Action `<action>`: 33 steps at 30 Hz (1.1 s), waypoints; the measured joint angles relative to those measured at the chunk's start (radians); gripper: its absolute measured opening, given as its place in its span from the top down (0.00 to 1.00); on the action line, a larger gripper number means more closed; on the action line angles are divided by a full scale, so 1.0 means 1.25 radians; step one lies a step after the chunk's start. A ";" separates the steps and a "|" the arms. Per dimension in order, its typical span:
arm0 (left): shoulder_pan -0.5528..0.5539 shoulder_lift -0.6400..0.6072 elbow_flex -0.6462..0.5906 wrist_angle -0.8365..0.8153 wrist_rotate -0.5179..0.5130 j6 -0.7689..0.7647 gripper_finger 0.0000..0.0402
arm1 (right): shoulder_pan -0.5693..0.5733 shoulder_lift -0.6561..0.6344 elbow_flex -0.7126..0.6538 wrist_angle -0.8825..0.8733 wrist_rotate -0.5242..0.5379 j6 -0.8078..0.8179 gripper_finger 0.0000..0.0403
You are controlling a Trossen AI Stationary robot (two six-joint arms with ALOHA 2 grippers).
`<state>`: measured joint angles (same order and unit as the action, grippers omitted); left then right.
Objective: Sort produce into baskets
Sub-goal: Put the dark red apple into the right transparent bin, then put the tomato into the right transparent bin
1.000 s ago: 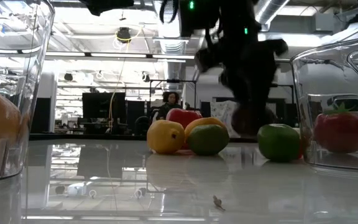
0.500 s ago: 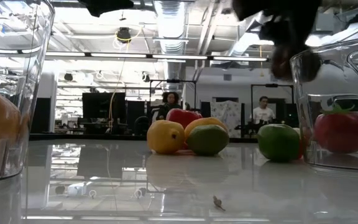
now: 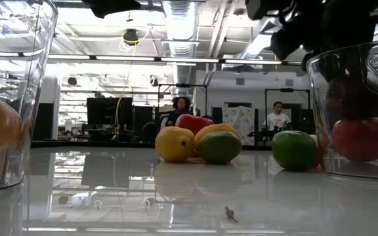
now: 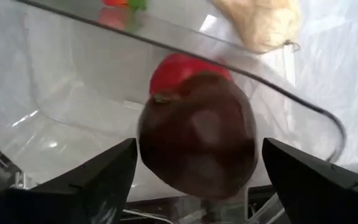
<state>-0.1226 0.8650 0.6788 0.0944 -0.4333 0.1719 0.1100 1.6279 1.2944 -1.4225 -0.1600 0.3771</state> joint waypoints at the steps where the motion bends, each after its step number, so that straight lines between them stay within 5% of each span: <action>1: 0.000 0.000 0.000 0.000 0.000 0.000 0.31 | -0.006 0.000 -0.002 -0.001 0.000 0.000 0.06; 10: 0.000 0.000 0.000 0.000 0.000 0.002 0.31 | -0.017 0.000 0.085 -0.080 0.007 0.000 0.05; 15: 0.000 0.000 0.000 0.000 0.000 0.002 0.31 | -0.018 0.000 0.139 -0.046 0.125 -0.017 0.05; 20: 0.000 0.000 0.000 0.000 0.000 -0.001 0.31 | -0.058 0.010 0.124 0.063 0.239 -0.084 0.05; 27: 0.000 0.000 0.000 0.000 0.000 -0.001 0.31 | -0.195 0.011 0.090 0.283 0.293 -0.230 0.05; 33: 0.000 0.000 0.000 -0.008 0.000 -0.001 0.31 | -0.306 0.011 0.008 0.590 0.338 -0.350 0.05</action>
<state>-0.1230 0.8654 0.6788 0.0849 -0.4328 0.1707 -0.2731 1.6413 1.3042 -0.6850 0.2619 -0.0598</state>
